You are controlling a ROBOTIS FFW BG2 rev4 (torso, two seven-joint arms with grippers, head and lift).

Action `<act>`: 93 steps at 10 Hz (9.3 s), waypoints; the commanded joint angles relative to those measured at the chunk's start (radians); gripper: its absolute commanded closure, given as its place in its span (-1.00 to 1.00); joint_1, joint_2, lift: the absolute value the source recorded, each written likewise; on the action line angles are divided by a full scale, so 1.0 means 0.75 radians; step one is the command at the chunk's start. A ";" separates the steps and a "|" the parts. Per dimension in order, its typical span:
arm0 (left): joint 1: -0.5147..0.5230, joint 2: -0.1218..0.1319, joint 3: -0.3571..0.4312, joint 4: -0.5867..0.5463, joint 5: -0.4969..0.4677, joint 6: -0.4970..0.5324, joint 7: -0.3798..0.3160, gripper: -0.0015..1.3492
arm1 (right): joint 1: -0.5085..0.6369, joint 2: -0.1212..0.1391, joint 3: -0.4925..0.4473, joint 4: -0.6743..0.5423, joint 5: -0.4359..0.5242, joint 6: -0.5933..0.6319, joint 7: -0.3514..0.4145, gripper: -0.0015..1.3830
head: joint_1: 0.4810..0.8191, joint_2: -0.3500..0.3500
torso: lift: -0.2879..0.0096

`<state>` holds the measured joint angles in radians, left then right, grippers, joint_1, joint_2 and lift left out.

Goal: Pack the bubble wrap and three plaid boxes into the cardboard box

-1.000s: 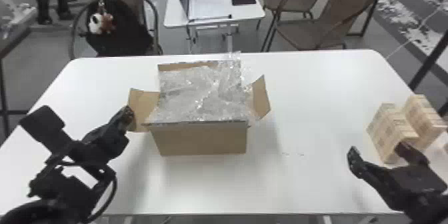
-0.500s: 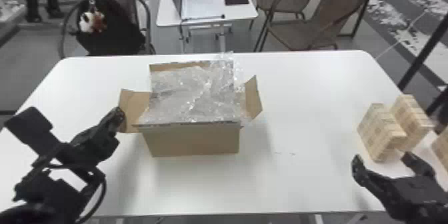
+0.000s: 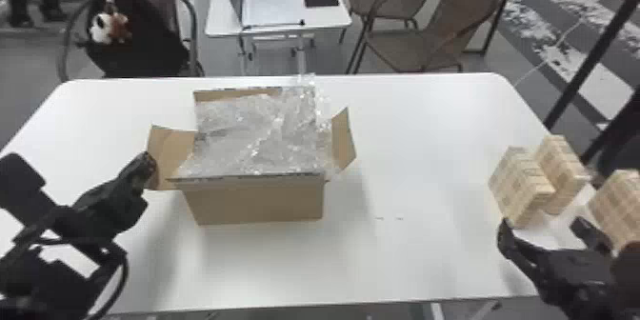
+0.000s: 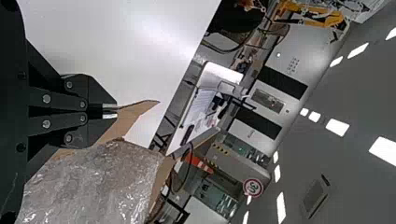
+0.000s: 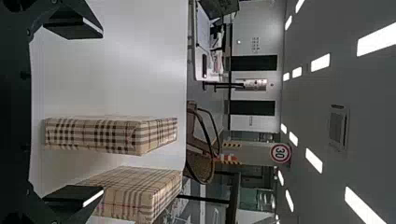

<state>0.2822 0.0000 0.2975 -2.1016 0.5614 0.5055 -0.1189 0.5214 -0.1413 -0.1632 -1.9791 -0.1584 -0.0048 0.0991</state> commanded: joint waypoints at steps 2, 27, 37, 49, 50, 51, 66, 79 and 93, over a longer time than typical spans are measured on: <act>0.000 -0.003 0.000 0.000 0.000 -0.003 -0.003 0.80 | -0.077 -0.016 -0.005 0.084 0.015 -0.037 0.001 -0.83 | 0.27 -0.06 | -0.24; -0.076 -0.003 -0.082 0.043 -0.082 0.005 -0.011 0.80 | -1.176 -0.223 0.301 0.092 -1.468 1.499 -0.087 0.45 | -0.24 0.53 | -0.24; -0.096 -0.003 -0.112 0.065 -0.080 -0.003 -0.001 0.80 | -1.348 -0.120 0.402 0.532 -1.552 1.581 0.074 -0.82 | 0.04 0.83 | -0.24; -0.037 -0.003 -0.080 0.061 -0.045 -0.046 -0.011 0.80 | -0.182 -0.045 0.089 -0.304 -0.006 0.280 0.115 -0.72 | 0.27 0.14 | -0.24; -0.029 -0.003 -0.076 0.059 -0.037 -0.052 -0.011 0.80 | -0.108 -0.012 0.089 -0.272 0.052 0.143 0.062 -0.72 | 0.27 0.11 | -0.24; -0.022 -0.003 -0.069 0.055 -0.035 -0.052 -0.011 0.80 | -0.051 0.017 0.085 -0.219 0.058 0.033 0.003 -0.72 | 0.27 0.08 | -0.24; -0.024 -0.003 -0.063 0.041 -0.039 -0.038 -0.021 0.80 | -0.215 -0.024 -0.014 0.366 -0.026 -0.274 -0.243 -0.72 | 0.27 -0.32 | -0.24; -0.020 -0.003 -0.065 0.045 -0.045 -0.048 -0.030 0.80 | -0.487 -0.086 0.054 0.677 -0.079 -0.325 -0.298 -0.61 | 0.27 -0.39 | -0.24; -0.049 -0.003 -0.088 0.055 -0.088 -0.040 -0.030 0.80 | -0.918 -0.262 0.021 -0.296 -0.998 1.489 -0.185 0.60 | 0.12 0.09 | -0.24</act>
<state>0.2507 0.0000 0.2378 -2.0600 0.5026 0.4705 -0.1405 -0.0874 -0.3365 -0.1222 -2.2025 -0.7832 0.9635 -0.0467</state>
